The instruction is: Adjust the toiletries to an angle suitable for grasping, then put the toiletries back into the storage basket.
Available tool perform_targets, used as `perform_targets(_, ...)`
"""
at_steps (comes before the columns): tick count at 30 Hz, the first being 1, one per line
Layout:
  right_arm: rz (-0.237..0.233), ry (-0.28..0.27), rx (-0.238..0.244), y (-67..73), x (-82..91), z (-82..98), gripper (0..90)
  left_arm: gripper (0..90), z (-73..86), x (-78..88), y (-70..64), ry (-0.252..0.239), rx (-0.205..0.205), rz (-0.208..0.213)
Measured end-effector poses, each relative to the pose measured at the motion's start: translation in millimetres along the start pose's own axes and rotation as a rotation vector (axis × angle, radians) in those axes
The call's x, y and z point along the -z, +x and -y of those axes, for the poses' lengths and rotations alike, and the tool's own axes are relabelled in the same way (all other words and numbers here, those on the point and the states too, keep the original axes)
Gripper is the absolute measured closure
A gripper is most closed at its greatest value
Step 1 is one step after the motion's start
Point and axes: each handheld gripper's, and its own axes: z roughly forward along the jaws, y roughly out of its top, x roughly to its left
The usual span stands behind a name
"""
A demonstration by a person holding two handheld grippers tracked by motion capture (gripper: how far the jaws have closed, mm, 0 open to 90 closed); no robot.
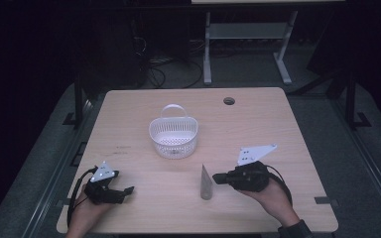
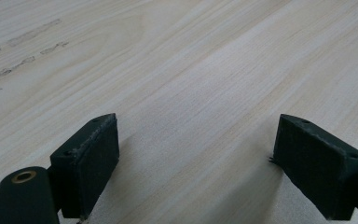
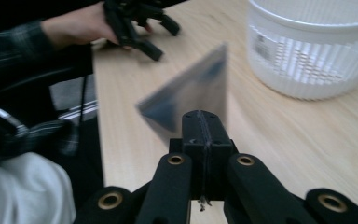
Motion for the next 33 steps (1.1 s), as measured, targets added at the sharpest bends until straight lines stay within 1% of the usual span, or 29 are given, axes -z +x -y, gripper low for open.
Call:
perform_targets(3, 0.058, 0.015, -0.026, -5.3, 0.8, 4.2, 77.2, 13.3, 0.0, 0.2, 0.2, 0.002, -0.003, 0.000)
perform_targets(6, 0.110, 0.015, -0.048, -10.3, 2.4, 9.3, 66.1, 13.3, 0.0, 0.2, 0.2, 0.003, -0.003, 0.001)
perform_targets(12, 0.214, 0.021, -0.100, -21.6, 6.2, 21.3, 38.7, 13.3, 0.0, 0.2, 0.1, 0.003, -0.003, 0.001)
perform_targets(13, 0.214, 0.021, -0.100, -21.6, 6.2, 21.3, 38.7, 13.2, 0.0, 0.2, 0.1, 0.003, -0.003, 0.001)
perform_targets(14, 0.248, 0.024, -0.116, -24.4, 8.0, 25.7, 31.2, 13.2, 0.0, 0.2, 0.1, 0.003, -0.003, 0.001)
perform_targets(15, 0.248, 0.024, -0.116, -24.4, 8.0, 25.7, 31.2, 13.2, 0.0, 0.2, 0.1, 0.003, -0.003, 0.001)
perform_targets(16, 0.280, 0.026, -0.130, -27.5, 10.5, 30.4, 25.4, 13.1, 0.0, 0.1, 0.1, 0.003, -0.003, 0.002)
perform_targets(18, 0.313, 0.026, -0.143, -30.7, 12.7, 35.8, 19.9, 13.0, 0.0, 0.1, 0.0, 0.003, -0.003, 0.002)
perform_targets(21, 0.357, 0.030, -0.169, -33.9, 15.5, 44.4, 13.5, 12.9, 0.0, 0.1, -0.2, 0.002, -0.001, 0.002)
perform_targets(25, 0.435, 0.035, -0.190, -37.1, 20.6, 56.2, 12.3, 12.8, -0.3, -0.1, -0.8, 0.003, 0.002, -0.002)
perform_targets(27, 0.453, 0.036, -0.212, -40.5, 23.5, 63.1, 8.3, 12.6, -1.2, 0.1, -1.4, 0.010, 0.004, -0.002)
perform_targets(28, 0.460, 0.038, -0.225, -42.2, 24.8, 66.7, 8.3, 12.6, -2.0, 0.5, -1.8, 0.017, 0.009, 0.004)
perform_targets(29, 0.460, 0.038, -0.225, -42.2, 24.8, 66.7, 8.3, 12.6, -2.0, 0.5, -1.8, 0.017, 0.009, 0.004)
perform_targets(30, 0.471, 0.039, -0.234, -43.8, 25.9, 70.6, 8.3, 12.6, -3.2, 0.9, -2.5, 0.023, 0.014, 0.013)
perform_targets(31, 0.486, 0.046, -0.254, -46.3, 27.0, 78.1, 7.0, 12.7, -4.9, 1.3, -4.1, 0.028, 0.024, 0.033)
perform_targets(32, 0.496, 0.054, -0.251, -47.4, 27.2, 81.2, 6.1, 12.8, -6.0, 1.5, -5.1, 0.029, 0.023, 0.042)
perform_targets(33, 0.496, 0.054, -0.251, -47.4, 27.2, 81.2, 6.1, 12.9, -6.0, 1.5, -5.1, 0.029, 0.023, 0.042)
